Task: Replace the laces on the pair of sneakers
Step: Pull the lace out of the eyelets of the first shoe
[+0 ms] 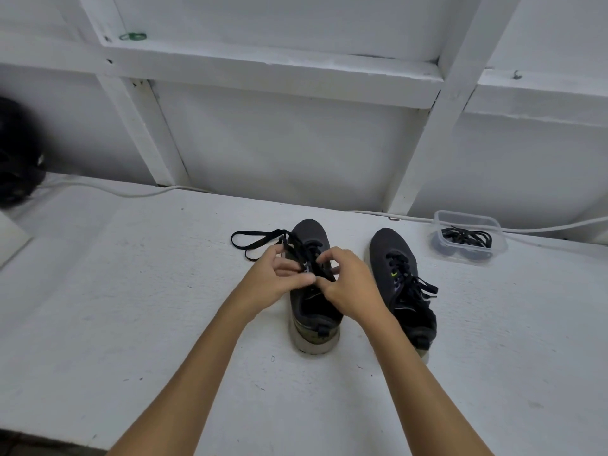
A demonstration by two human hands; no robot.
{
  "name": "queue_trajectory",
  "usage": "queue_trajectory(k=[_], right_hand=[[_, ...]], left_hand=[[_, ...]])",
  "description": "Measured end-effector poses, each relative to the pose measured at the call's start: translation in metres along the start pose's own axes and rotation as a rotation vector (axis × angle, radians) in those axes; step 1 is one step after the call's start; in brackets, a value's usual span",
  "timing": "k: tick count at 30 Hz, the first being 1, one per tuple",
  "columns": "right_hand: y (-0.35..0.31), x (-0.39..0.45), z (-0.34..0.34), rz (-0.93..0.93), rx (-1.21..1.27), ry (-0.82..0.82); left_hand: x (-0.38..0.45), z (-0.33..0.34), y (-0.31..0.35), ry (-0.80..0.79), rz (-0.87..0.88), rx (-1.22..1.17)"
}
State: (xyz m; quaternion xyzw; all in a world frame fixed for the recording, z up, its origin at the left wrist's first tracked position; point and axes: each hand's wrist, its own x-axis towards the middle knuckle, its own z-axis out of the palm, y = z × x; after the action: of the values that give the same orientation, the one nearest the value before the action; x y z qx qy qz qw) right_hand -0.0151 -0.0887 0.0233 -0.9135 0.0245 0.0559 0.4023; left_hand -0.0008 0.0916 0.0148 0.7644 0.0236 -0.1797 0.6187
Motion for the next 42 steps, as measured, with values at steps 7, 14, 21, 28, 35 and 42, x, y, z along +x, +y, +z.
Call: queue_trajectory(k=[7, 14, 21, 28, 35, 42], right_hand=[[0.004, 0.001, -0.005, -0.018, -0.026, 0.010], [-0.009, 0.004, -0.003, -0.069, -0.217, -0.067], [-0.010, 0.008, 0.010, -0.096, -0.326, -0.047], [-0.016, 0.008, 0.015, -0.048, -0.410, -0.120], [-0.034, 0.012, 0.014, 0.008, -0.563, -0.188], [-0.038, 0.017, 0.015, -0.009, -0.631, -0.184]], left_hand=[[0.001, 0.001, 0.000, 0.038, -0.019, 0.130], [0.000, -0.003, -0.002, 0.029, -0.058, 0.050], [0.002, 0.001, -0.002, -0.001, -0.073, -0.046], [0.011, 0.002, -0.016, 0.005, -0.069, -0.103], [0.016, 0.002, -0.017, 0.055, -0.047, -0.069], [0.019, 0.000, -0.013, 0.074, -0.012, -0.022]])
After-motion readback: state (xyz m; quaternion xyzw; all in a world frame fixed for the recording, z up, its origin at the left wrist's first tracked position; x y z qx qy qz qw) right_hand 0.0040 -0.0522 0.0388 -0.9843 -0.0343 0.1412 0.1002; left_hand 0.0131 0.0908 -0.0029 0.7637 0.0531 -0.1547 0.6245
